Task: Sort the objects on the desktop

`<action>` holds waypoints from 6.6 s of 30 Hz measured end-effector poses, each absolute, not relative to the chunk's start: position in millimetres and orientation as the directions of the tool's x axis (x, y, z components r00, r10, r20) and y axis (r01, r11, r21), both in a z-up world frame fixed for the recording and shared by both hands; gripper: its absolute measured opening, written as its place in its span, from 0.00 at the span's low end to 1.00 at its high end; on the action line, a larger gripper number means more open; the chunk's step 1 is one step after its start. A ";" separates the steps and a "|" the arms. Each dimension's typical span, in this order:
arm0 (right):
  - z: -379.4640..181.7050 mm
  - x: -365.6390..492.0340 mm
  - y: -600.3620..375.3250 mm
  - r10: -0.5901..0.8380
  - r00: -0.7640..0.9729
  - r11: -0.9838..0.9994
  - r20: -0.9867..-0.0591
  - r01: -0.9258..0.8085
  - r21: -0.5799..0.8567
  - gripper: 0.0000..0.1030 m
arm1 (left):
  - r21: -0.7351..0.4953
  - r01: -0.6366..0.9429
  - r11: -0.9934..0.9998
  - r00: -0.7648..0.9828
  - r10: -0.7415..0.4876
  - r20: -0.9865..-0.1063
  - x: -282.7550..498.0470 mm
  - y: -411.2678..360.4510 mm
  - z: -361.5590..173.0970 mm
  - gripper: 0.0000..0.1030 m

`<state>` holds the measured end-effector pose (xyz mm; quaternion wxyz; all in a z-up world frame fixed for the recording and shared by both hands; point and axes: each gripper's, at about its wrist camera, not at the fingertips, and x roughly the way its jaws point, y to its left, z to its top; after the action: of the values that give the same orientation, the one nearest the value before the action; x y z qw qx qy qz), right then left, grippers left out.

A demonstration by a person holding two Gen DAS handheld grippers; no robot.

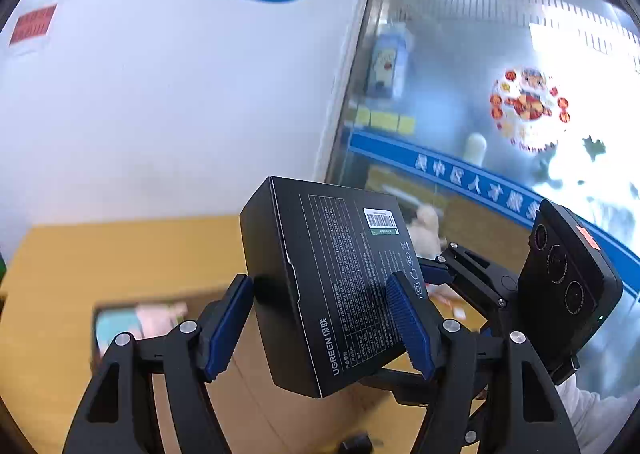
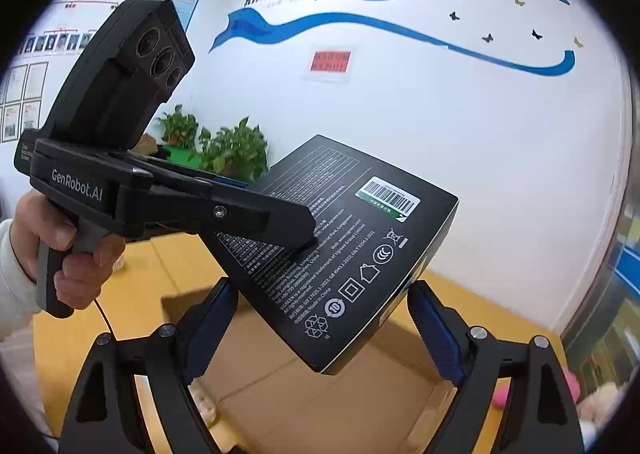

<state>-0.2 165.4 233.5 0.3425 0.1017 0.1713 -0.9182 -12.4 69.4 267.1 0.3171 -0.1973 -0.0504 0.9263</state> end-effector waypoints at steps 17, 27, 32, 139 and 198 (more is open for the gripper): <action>151.9 -205.8 140.1 -0.592 -0.579 -0.679 -0.560 0.733 -0.040 0.85 | -0.361 -0.422 -0.832 -0.575 0.553 -0.603 -229.5 64.7 163.3 0.65; 34.9 -279.9 133.8 -0.585 -0.406 -0.689 -0.702 0.706 0.166 0.85 | -0.414 -0.318 -0.853 -0.382 0.515 -0.767 -306.4 70.4 49.5 0.65; 7.5 -302.2 131.4 -0.564 -0.344 -0.705 -0.751 0.674 0.221 0.84 | -0.380 -0.273 -0.884 -0.290 0.452 -0.844 -321.4 86.1 21.4 0.65; -8.8 69.3 132.3 -0.754 -0.305 -0.609 -0.582 0.657 0.444 0.89 | -0.464 -0.332 -0.821 -0.495 0.570 -0.656 96.1 -35.8 28.3 0.86; 143.7 -88.9 157.3 -0.504 -0.702 -0.830 -0.502 0.554 0.059 0.15 | -0.239 -0.349 -0.906 -0.727 0.423 -0.540 -52.5 -33.3 165.7 0.07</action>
<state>-88.9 157.3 143.7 0.2872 0.2574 0.0483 -0.9214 -52.5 -33.3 165.7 0.2083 -0.3048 -0.0606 0.9274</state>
